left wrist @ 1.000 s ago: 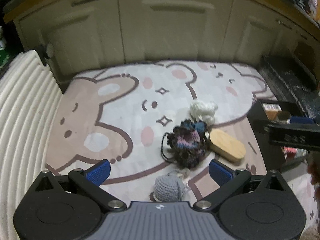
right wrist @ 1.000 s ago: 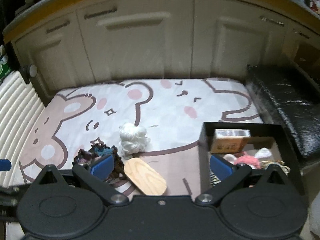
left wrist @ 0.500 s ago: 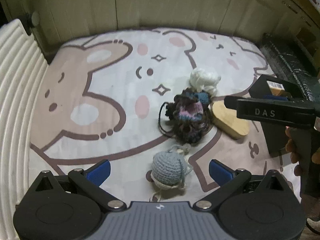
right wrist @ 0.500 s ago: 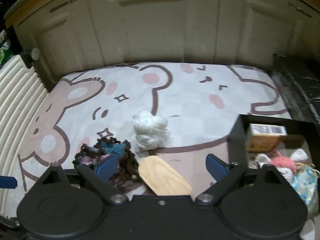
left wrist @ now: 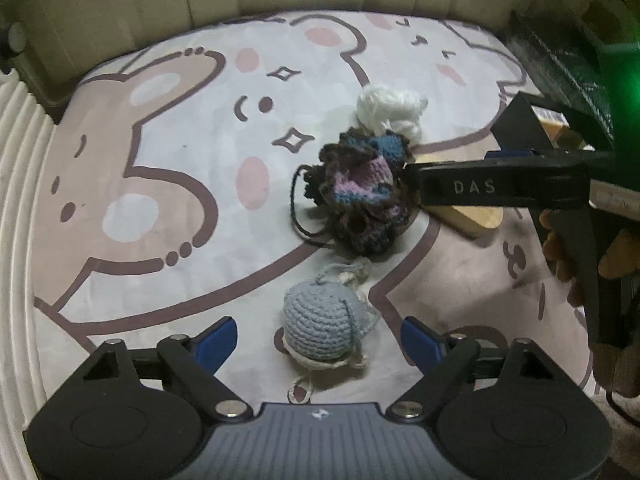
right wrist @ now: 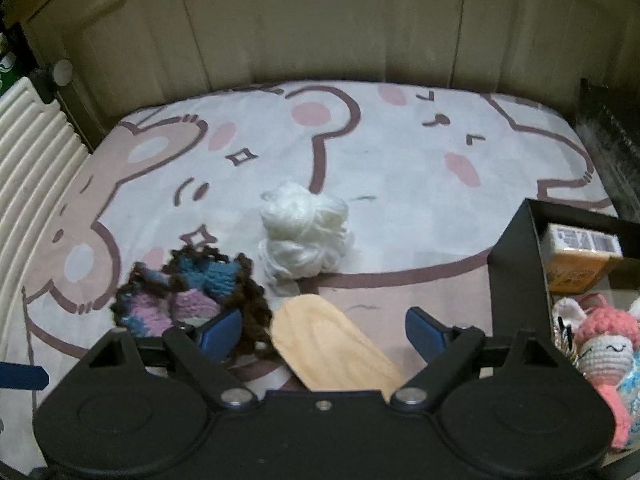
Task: Organize objects
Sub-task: 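Grasp the grey crocheted ball with the left tool while the right tool grasps the wooden paddle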
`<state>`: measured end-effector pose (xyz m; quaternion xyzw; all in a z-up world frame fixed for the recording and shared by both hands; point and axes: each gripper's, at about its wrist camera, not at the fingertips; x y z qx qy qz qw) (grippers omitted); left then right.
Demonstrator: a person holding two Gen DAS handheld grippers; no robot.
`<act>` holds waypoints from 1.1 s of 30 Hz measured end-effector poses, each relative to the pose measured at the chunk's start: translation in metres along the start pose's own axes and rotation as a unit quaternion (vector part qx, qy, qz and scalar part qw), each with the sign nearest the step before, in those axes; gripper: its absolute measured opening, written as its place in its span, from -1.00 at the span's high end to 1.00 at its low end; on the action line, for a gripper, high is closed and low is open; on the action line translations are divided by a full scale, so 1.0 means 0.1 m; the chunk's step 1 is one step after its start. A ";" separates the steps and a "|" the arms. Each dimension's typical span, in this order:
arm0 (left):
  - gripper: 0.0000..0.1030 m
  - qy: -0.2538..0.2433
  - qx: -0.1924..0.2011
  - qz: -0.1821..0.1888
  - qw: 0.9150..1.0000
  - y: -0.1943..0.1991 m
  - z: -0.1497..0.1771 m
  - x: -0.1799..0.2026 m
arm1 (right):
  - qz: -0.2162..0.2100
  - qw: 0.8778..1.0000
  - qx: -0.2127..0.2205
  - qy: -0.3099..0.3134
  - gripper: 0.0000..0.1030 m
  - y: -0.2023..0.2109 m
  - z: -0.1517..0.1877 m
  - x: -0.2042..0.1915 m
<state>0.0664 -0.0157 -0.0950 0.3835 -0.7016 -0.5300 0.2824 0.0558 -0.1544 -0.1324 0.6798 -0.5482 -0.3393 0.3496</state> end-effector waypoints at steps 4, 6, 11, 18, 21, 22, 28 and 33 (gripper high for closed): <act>-0.64 -0.009 -0.009 0.002 1.000 -0.08 -0.03 0.04 | -0.014 0.999 -0.024 -0.022 -0.73 -0.09 0.02 0.13; -0.62 -0.012 -0.015 -0.001 1.000 -0.13 -0.05 0.07 | -0.036 0.998 -0.042 -0.038 -0.63 -0.13 0.03 0.18; -0.61 -0.014 -0.026 -0.010 1.000 -0.22 -0.09 0.10 | -0.048 0.997 -0.066 -0.016 -0.52 -0.14 0.05 0.14; -0.42 -0.013 -0.037 -0.012 0.999 -0.26 -0.09 0.11 | -0.027 0.997 -0.074 0.026 -0.27 -0.14 0.06 0.10; -0.31 -0.013 -0.044 -0.012 0.999 -0.28 -0.09 0.11 | -0.021 0.996 -0.076 0.042 -0.25 -0.13 0.06 0.07; -0.31 -0.014 -0.045 -0.013 0.999 -0.28 -0.09 0.11 | -0.019 0.996 -0.073 0.044 -0.27 -0.14 0.06 0.07; -0.19 -0.017 -0.049 -0.013 0.999 -0.28 -0.09 0.09 | -0.002 0.995 -0.053 0.084 -0.38 -0.20 0.06 -0.05; 0.05 -0.019 -0.052 -0.016 0.998 -0.27 -0.09 0.07 | -0.004 0.994 -0.073 0.084 -0.18 -0.20 -0.01 -0.08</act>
Point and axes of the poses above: each gripper's, at about its wrist camera, not at the fingertips, and y roughly against the way its jaws point, x to its right, z to its underside, and after that the axes turned 1 degree about -x, right-handed
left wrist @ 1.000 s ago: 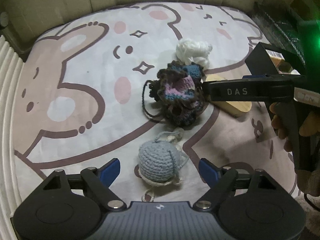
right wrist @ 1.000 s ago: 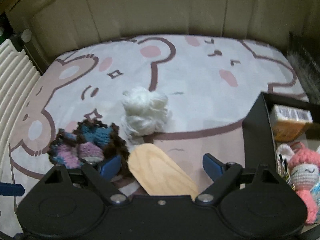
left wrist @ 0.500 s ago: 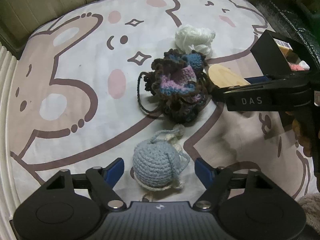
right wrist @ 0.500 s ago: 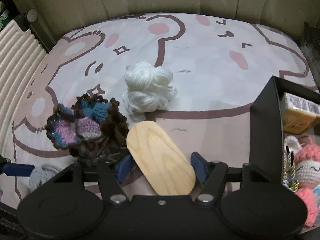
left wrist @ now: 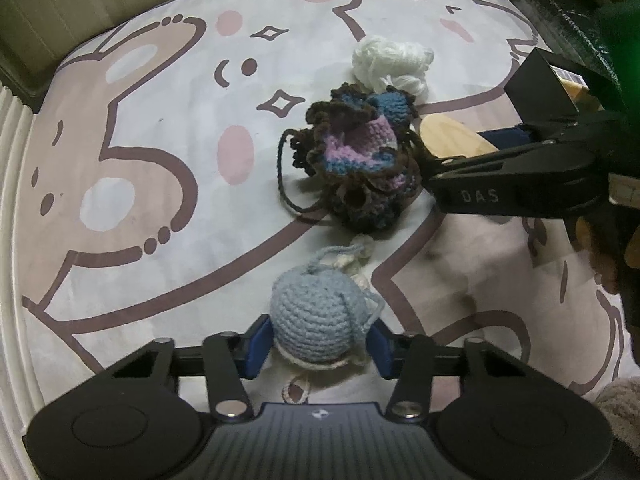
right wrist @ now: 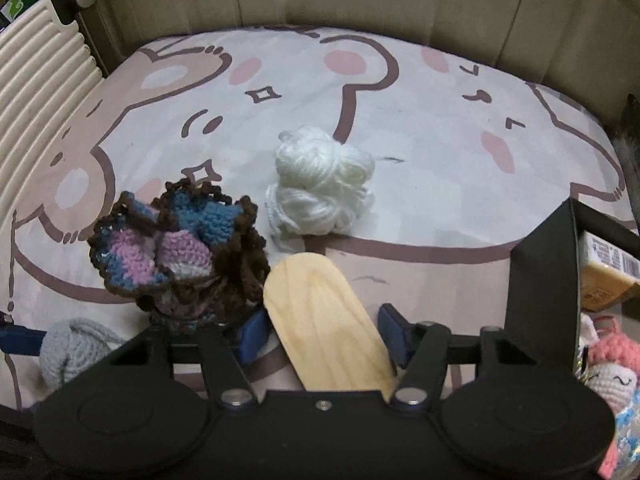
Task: Organize objects
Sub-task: 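Grasp the grey crocheted ball with the left tool while the right tool grasps the wooden paddle, then lift and carry the grey ball with the left tool while the right tool carries the paddle to the box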
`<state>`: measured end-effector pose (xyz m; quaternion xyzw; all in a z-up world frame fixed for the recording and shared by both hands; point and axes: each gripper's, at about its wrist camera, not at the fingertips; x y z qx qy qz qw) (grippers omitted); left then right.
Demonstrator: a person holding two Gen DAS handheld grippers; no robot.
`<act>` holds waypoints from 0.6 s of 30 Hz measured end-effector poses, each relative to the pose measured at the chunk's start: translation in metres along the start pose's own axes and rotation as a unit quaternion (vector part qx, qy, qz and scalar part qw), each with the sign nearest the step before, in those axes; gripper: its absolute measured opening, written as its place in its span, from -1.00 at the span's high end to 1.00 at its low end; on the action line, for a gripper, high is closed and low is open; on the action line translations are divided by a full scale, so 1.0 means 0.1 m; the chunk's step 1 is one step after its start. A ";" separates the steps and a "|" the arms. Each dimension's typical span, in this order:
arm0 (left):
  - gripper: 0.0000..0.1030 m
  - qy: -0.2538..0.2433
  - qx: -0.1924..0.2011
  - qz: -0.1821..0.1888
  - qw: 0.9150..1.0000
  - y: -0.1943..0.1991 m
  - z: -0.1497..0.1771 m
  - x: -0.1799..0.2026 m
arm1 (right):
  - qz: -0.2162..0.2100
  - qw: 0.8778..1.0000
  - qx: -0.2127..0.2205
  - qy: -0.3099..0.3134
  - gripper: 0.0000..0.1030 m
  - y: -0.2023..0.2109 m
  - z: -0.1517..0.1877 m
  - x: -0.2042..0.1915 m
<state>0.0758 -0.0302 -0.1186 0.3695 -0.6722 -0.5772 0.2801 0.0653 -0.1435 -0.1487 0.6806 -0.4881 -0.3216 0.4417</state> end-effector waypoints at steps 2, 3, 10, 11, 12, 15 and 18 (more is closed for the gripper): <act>0.06 -0.003 0.001 0.001 1.000 0.01 0.00 0.00 | 0.000 1.000 -0.009 -0.001 -0.08 0.01 0.01 -0.02; 0.07 -0.004 0.003 0.000 1.000 0.01 0.01 0.00 | -0.001 1.000 -0.013 0.000 -0.06 0.02 0.01 -0.02; 0.08 0.012 0.035 -0.003 0.999 0.15 -0.01 -0.04 | -0.020 0.999 -0.028 -0.018 0.00 0.13 0.07 0.01; 0.08 0.016 0.040 -0.004 0.999 0.18 -0.02 -0.05 | -0.020 0.999 -0.026 -0.022 0.01 0.16 0.07 0.01; 0.08 0.020 0.046 -0.005 0.999 0.21 -0.02 -0.05 | -0.019 0.999 -0.023 -0.026 0.01 0.19 0.07 0.02; 0.09 0.033 0.065 -0.010 0.997 0.30 -0.03 -0.06 | -0.023 0.999 -0.013 -0.047 0.03 0.30 0.07 0.07; 0.08 0.046 0.084 -0.009 0.995 0.41 -0.03 -0.08 | -0.021 0.998 0.000 -0.061 0.06 0.43 0.07 0.09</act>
Point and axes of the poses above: each gripper's, at about its wrist camera, not at the fingertips, and y roughly against the way its jaws point, x to its right, z to its underside, and after that the axes turned 1 degree about -x, right-handed
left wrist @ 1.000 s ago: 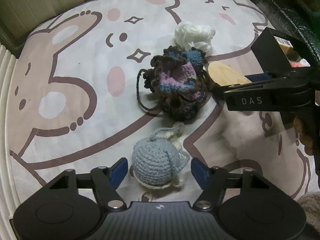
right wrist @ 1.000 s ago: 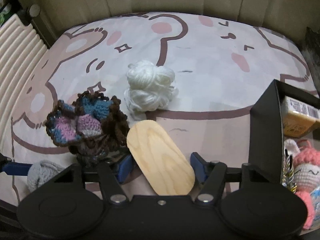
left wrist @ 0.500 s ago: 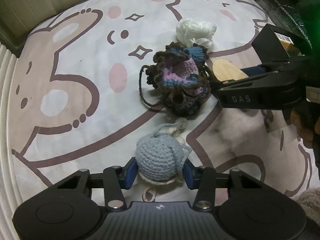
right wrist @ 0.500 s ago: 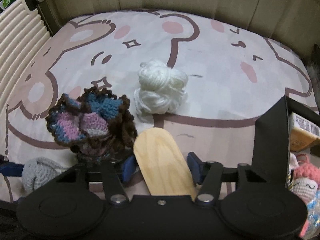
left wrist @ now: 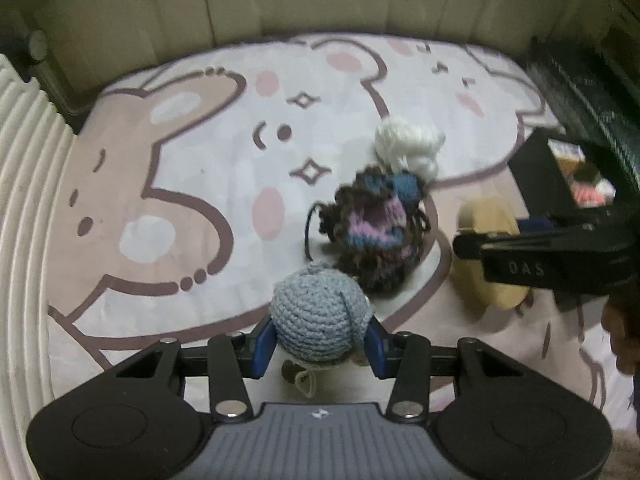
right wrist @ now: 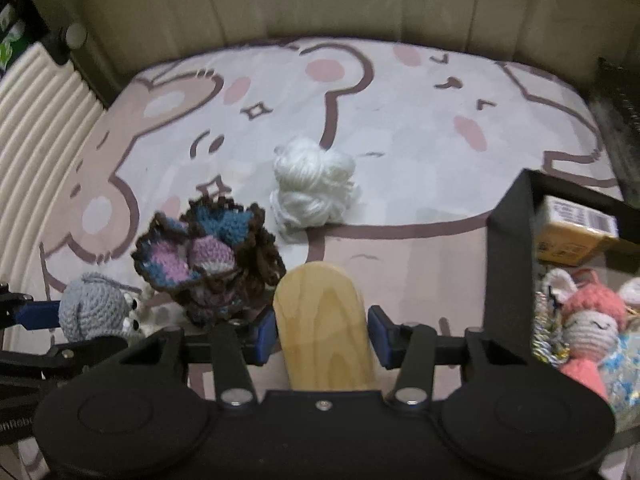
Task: Organize objects
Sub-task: 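Lift and carry the grey ball with the left tool while the right tool carries the paddle to the box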
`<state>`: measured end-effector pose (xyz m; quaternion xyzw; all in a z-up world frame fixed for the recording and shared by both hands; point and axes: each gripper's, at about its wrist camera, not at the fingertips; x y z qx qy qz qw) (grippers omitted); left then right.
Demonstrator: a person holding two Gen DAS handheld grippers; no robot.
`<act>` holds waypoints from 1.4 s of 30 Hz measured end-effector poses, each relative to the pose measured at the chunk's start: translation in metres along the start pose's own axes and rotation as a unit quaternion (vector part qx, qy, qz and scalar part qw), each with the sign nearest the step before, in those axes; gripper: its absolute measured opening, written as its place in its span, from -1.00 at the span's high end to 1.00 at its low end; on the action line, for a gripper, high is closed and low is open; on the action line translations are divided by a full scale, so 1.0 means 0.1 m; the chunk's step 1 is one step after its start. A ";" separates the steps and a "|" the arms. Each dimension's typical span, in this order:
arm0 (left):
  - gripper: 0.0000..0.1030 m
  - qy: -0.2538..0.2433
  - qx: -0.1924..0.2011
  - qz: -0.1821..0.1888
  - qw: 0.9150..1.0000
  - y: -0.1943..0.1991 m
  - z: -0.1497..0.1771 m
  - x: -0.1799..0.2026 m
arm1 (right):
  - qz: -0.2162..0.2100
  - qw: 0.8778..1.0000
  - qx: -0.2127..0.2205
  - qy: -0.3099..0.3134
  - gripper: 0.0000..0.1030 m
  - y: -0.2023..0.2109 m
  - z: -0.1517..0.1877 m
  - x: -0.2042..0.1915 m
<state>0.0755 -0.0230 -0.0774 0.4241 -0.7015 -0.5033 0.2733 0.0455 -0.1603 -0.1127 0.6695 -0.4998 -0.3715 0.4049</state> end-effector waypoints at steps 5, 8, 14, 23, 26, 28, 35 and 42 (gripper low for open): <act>0.08 0.013 0.022 -0.001 1.000 0.14 -0.01 -0.01 | 0.001 1.000 0.021 -0.004 0.07 0.21 0.01 0.00; 0.08 0.017 0.037 -0.003 0.999 0.23 -0.01 0.00 | -0.007 0.999 0.035 -0.017 0.07 0.34 0.03 0.02; 0.08 0.024 0.062 -0.001 0.998 0.42 0.00 0.02 | -0.018 0.997 0.063 -0.029 0.07 0.58 0.06 0.01; 0.08 0.020 0.084 -0.001 0.996 0.61 0.05 0.13 | -0.019 0.996 0.084 -0.034 0.07 0.85 0.14 0.02; 0.08 0.021 0.090 0.001 0.996 0.66 0.06 0.15 | -0.020 0.995 0.091 -0.035 0.07 0.93 0.16 0.04; 0.08 0.022 0.093 0.001 0.995 0.68 0.07 0.17 | -0.019 0.994 0.097 -0.037 0.07 0.98 0.18 0.06; 0.08 0.024 0.108 0.004 0.994 0.74 0.06 0.24 | -0.024 0.990 0.127 -0.052 0.07 1.18 0.21 0.18; 0.09 0.020 0.126 0.020 0.992 0.79 0.00 0.40 | -0.015 0.986 0.149 -0.073 0.07 1.34 0.27 0.38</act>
Point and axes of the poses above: each gripper's, at about its wrist camera, not at the fingertips, and y roughly against the way its jaws point, x to its right, z to its underside, and after that the axes turned 1 degree about -x, right-handed
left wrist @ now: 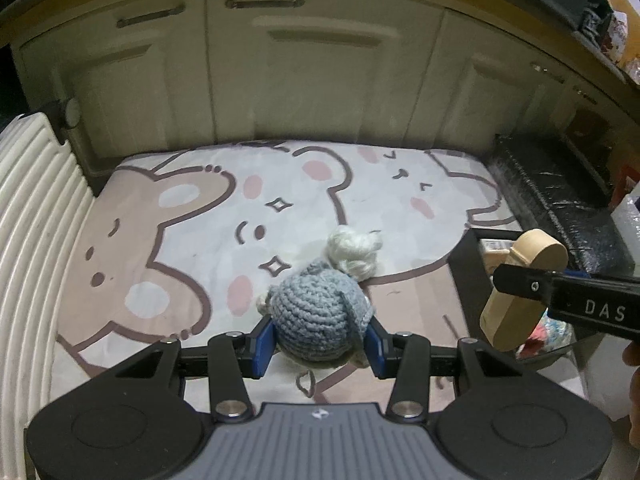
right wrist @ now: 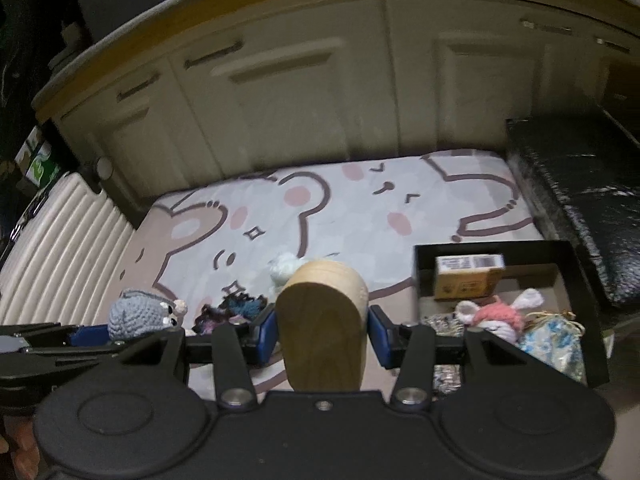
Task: Organize objects
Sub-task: 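Lift and carry the grey ball with the left tool while the right tool carries the paddle to the box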
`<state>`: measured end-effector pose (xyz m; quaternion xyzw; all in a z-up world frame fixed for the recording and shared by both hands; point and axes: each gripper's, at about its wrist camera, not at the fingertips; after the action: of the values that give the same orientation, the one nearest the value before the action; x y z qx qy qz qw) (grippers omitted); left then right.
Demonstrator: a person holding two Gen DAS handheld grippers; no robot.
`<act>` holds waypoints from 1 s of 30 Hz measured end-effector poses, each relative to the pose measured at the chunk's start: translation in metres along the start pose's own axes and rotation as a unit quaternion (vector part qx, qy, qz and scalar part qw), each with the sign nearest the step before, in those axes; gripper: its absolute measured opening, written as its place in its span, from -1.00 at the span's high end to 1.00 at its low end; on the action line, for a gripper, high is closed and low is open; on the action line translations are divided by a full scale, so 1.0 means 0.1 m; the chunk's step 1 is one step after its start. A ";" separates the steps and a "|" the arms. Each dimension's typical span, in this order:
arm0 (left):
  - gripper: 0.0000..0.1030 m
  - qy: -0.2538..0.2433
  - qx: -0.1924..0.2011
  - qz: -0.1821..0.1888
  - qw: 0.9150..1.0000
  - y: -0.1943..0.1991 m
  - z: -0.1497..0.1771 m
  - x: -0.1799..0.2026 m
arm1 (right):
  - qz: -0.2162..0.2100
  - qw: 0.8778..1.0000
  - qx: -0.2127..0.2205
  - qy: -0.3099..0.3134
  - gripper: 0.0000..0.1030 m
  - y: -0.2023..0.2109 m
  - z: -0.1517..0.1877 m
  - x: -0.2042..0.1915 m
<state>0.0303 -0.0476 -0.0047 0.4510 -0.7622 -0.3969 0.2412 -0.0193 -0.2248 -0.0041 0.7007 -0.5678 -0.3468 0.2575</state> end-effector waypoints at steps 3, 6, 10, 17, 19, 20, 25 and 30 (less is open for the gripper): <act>0.09 -0.009 0.005 0.008 1.000 -0.01 -0.02 0.12 | 0.005 1.000 0.008 -0.014 0.07 0.07 -0.01 0.13; 0.09 -0.018 0.009 0.018 1.000 -0.03 -0.04 0.23 | 0.013 0.999 0.016 -0.027 0.07 0.13 -0.01 0.27; 0.09 -0.032 0.025 0.028 0.999 -0.02 -0.06 0.39 | 0.024 0.998 0.027 -0.044 0.07 0.20 -0.01 0.45; 0.09 -0.051 0.048 0.055 0.996 0.02 -0.09 0.67 | 0.048 0.996 0.043 -0.063 0.07 0.31 0.01 0.69; 0.09 -0.057 0.053 0.064 0.995 0.02 -0.09 0.74 | 0.054 0.995 0.047 -0.067 0.07 0.35 0.01 0.76; 0.09 -0.057 0.057 0.075 0.994 0.02 -0.09 0.79 | 0.056 0.995 0.049 -0.069 0.07 0.36 0.02 0.80; 0.09 -0.071 0.063 0.097 0.991 -0.01 -0.09 1.00 | 0.081 0.993 0.053 -0.068 0.07 0.40 0.04 0.94; 0.09 -0.083 0.067 0.116 0.988 -0.05 -0.09 1.17 | 0.093 0.991 0.050 -0.077 0.07 0.40 0.06 1.08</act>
<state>-0.0164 -0.1552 -0.0030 0.3407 -0.8513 -0.3503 0.1910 -0.0367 -0.3391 0.0014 0.6277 -0.6656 -0.3455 0.2086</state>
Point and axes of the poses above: each gripper's, at about its wrist camera, not at the fingertips, and y roughly against the way its jaws point, x to its right, z to its underside, and after that the axes turned 1 degree about -x, right-handed
